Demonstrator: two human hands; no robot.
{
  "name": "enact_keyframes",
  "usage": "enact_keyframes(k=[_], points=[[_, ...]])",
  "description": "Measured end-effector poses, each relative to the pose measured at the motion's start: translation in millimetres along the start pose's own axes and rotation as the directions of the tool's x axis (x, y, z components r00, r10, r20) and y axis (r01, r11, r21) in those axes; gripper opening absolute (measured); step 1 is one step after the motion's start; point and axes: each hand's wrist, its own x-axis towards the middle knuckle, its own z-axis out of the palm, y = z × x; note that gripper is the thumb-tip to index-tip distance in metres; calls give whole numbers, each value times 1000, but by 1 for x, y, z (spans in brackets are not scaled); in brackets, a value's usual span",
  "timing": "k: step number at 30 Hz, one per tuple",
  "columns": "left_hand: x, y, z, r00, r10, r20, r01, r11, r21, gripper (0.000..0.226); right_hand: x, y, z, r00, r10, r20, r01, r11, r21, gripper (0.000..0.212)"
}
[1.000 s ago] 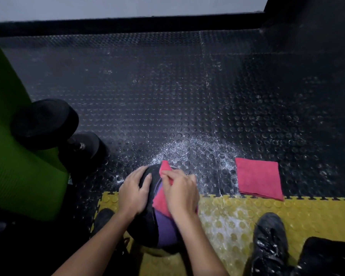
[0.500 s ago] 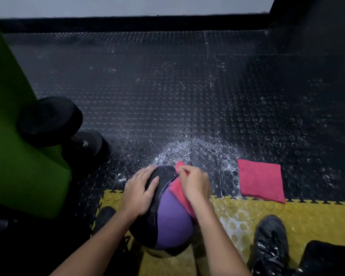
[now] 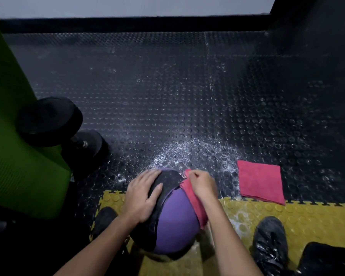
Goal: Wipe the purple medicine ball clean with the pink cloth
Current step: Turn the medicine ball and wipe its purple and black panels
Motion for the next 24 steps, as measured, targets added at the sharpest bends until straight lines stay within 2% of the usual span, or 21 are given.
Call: enact_keyframes(k=[2, 4, 6, 7, 9, 12, 14, 15, 17, 19, 21, 22, 24], points=[[-1, 1, 1, 999, -25, -34, 22, 997, -78, 67, -11, 0, -1, 998, -22, -51, 21, 1000, -17, 25], [0, -2, 3, 987, -127, -101, 114, 986, -124, 70, -38, -11, 8, 973, -207, -98, 188, 967, -170, 26], [0, -9, 3, 969, -228, -97, 216, 969, -120, 78, -65, -28, 24, 897, -441, -39, 419, 874, -246, 28], [0, -11, 3, 965, -252, -75, 240, 961, -137, 79, -70, -33, 27, 869, -495, -3, 478, 842, -251, 28], [-2, -11, 2, 960, -271, -64, 257, 950, -175, 73, -60, -34, 24, 882, -471, 3, 462, 864, -198, 26], [-5, -4, 5, 961, -265, -83, 253, 958, -137, 62, -23, -13, 13, 976, -206, -71, 204, 979, -27, 22], [-4, 2, 8, 970, -229, -80, 220, 970, -105, 63, -9, -4, 3, 998, -41, -57, 43, 998, 35, 23], [-2, 4, 8, 974, -213, -77, 206, 975, -83, 65, -8, -4, 2, 998, -23, -51, 24, 1000, 17, 23], [1, 6, 9, 979, -196, -64, 193, 980, -46, 69, -17, -11, 2, 992, -108, -66, 102, 991, -85, 22], [0, 5, 9, 982, -176, -60, 173, 984, -50, 75, -37, -19, 6, 951, -298, -87, 275, 938, -211, 23], [-4, 2, 7, 985, -158, -73, 152, 986, -73, 80, -47, -18, 11, 904, -422, -70, 399, 890, -220, 23], [-6, 0, 5, 984, -161, -75, 154, 985, -81, 80, -43, -15, 12, 909, -411, -65, 396, 903, -168, 22], [-9, -2, 2, 983, -170, -71, 163, 982, -90, 80, -25, -4, 9, 957, -281, -67, 279, 960, -35, 21]])
